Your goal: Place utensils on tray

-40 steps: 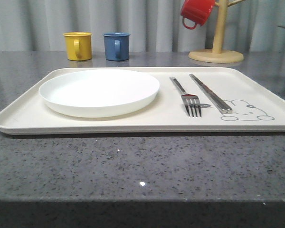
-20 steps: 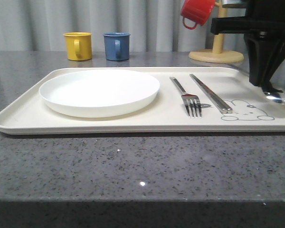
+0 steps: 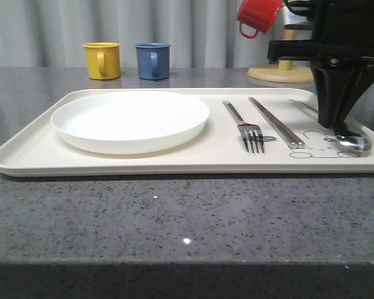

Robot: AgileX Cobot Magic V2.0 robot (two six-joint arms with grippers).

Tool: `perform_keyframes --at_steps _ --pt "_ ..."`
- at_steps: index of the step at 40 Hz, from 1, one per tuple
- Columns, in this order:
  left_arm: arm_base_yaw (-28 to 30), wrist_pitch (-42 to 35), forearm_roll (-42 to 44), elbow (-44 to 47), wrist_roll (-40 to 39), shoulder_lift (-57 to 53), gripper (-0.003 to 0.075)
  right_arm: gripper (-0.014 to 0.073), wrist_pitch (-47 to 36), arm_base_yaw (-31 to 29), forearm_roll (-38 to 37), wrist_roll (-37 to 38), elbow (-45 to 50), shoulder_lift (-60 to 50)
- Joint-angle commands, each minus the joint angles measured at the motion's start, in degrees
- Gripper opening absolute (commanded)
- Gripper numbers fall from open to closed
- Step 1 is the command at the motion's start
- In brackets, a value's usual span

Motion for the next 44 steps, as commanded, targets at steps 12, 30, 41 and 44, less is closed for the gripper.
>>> perform_keyframes --at_steps 12,30,41,44 --pt "0.0 -4.8 -0.4 -1.5 -0.6 0.5 -0.0018 0.0257 4.2 0.0 0.0 -0.1 -3.8 -3.0" --pt "0.0 -4.8 -0.4 -1.5 -0.6 0.5 -0.0018 0.0174 6.1 0.0 -1.2 -6.4 -11.1 -15.3" --pt "0.0 -4.8 -0.4 -1.5 -0.6 0.5 -0.0018 -0.0069 -7.3 0.0 -1.2 -9.8 -0.5 -28.1" --pt "0.0 -4.8 -0.4 -1.5 -0.6 0.5 -0.0018 -0.0070 -14.3 0.0 -1.2 -10.2 6.6 -33.6"
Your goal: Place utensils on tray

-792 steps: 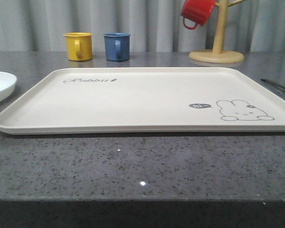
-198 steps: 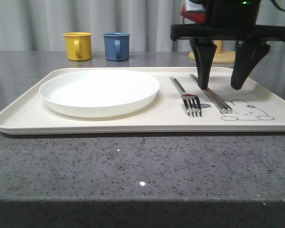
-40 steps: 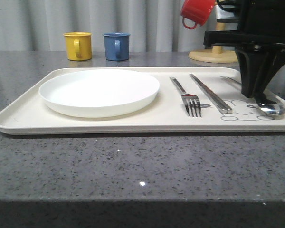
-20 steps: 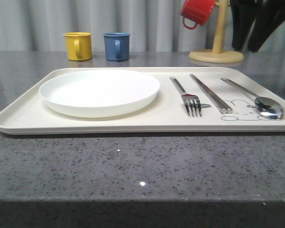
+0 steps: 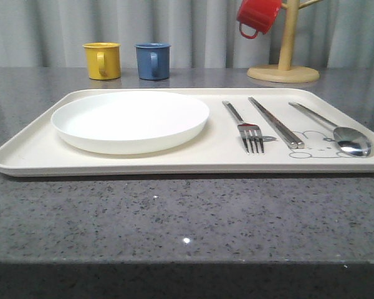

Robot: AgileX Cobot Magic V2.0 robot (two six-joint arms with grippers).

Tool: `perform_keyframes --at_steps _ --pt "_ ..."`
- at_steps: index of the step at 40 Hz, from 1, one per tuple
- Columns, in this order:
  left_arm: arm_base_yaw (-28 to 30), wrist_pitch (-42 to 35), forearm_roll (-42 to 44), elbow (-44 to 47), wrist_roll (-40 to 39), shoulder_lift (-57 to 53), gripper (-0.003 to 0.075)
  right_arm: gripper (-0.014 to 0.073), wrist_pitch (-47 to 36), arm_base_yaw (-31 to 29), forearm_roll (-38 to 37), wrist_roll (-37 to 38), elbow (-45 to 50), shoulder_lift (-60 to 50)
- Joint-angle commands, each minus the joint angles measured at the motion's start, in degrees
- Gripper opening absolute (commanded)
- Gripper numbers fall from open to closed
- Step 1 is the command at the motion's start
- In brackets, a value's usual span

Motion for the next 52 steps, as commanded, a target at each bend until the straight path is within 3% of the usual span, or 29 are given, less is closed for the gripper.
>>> perform_keyframes --at_steps 1,16,25,34,52 --pt "0.0 -4.8 -0.4 -1.5 -0.6 0.5 -0.0018 -0.0070 -10.6 0.0 -0.6 -1.5 6.2 -8.1" --pt "0.0 -4.8 -0.4 -1.5 -0.6 0.5 -0.0018 -0.0071 -39.0 0.0 -0.6 -2.8 44.9 -39.7" --pt "0.0 -4.8 -0.4 -1.5 -0.6 0.5 -0.0018 -0.0071 -44.7 0.0 -4.2 -2.8 58.4 -59.8" --pt "0.0 -4.8 -0.4 -1.5 -0.6 0.5 -0.0018 -0.0071 -44.1 0.0 -5.1 -2.8 62.3 -70.0" --pt "0.0 -4.8 -0.4 -1.5 -0.6 0.5 -0.0018 -0.0071 -44.2 0.0 -5.1 -2.8 62.3 -70.4"
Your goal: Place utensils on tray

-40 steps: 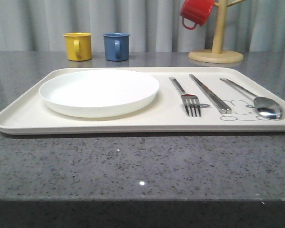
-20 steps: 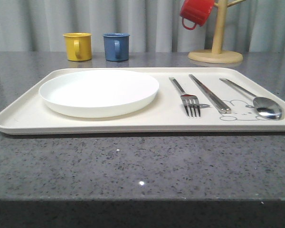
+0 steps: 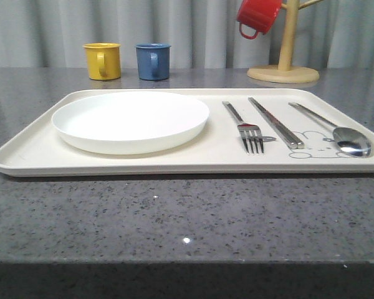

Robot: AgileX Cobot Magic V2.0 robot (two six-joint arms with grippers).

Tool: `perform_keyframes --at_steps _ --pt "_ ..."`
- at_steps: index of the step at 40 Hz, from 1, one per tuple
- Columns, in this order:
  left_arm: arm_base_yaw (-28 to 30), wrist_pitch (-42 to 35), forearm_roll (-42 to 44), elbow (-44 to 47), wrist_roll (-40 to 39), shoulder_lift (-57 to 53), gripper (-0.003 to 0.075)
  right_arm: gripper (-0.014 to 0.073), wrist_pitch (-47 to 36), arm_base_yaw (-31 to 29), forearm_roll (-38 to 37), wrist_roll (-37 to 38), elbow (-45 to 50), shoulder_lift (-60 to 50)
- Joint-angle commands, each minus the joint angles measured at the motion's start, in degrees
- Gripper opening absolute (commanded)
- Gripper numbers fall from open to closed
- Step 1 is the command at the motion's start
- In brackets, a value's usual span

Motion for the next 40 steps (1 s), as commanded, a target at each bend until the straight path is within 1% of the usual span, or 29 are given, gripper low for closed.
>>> perform_keyframes --at_steps 1,27,31,35,40 --pt "0.0 -4.8 -0.4 -1.5 -0.6 0.5 -0.0018 -0.0071 -4.9 0.0 -0.8 -0.6 -1.4 0.7" --pt "0.0 -4.8 -0.4 -1.5 -0.6 0.5 -0.0018 -0.0071 -4.9 0.0 -0.8 -0.6 -1.4 0.7" --pt "0.1 -8.2 0.8 0.2 -0.5 -0.5 -0.0018 -0.0071 -4.9 0.0 -0.8 -0.6 -1.4 0.7" --pt "2.5 -11.0 1.0 3.4 -0.5 -2.9 -0.0018 -0.0071 -4.9 0.0 -0.8 -0.6 -1.4 0.7" --pt "7.5 -11.0 0.0 7.9 -0.5 -6.9 -0.0018 -0.0071 -4.9 0.0 -0.8 -0.6 -1.4 0.7"
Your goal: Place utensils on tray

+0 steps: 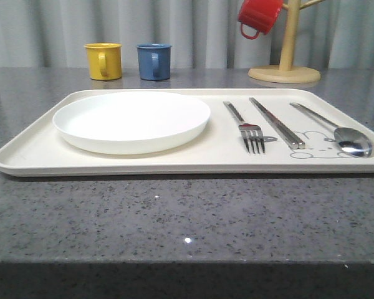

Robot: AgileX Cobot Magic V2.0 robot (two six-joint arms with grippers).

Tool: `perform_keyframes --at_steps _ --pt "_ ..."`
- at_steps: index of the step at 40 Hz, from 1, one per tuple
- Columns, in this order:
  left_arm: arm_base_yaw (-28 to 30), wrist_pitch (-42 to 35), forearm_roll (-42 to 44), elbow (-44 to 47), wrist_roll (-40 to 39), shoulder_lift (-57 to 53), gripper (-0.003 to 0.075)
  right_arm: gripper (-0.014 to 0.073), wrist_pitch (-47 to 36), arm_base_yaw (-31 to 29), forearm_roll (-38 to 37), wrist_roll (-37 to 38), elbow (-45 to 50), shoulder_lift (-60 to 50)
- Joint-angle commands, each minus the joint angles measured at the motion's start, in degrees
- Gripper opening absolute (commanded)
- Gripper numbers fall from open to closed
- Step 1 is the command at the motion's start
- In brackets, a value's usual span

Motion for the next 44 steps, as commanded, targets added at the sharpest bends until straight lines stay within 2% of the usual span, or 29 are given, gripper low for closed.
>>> perform_keyframes --at_steps 1,6,11,15,17,44 --pt "3.8 -5.2 -0.9 1.9 -0.5 -2.2 -0.0018 -0.0071 -4.9 0.0 -0.7 -0.6 -1.4 0.7" --pt "9.1 -5.2 -1.7 6.9 -0.5 -6.3 -0.0018 -0.0071 -4.9 0.0 -0.7 -0.6 -1.4 0.7" --pt "11.3 -7.6 -1.7 11.0 -0.5 -6.4 -0.0018 -0.0071 -4.9 0.0 -0.7 -0.6 -1.4 0.7" --pt "11.3 -10.5 -1.7 13.9 -0.5 -6.5 -0.0018 -0.0071 -4.9 0.0 -0.7 -0.6 -1.4 0.7" --pt "11.3 -8.8 -1.7 13.7 -0.5 -6.5 -0.0018 -0.0071 -4.9 0.0 -0.7 -0.6 -1.4 0.7" --pt "11.3 -9.1 -1.7 13.7 -0.5 -6.5 -0.0018 -0.0071 -5.0 0.0 -0.7 -0.6 -1.4 0.7"
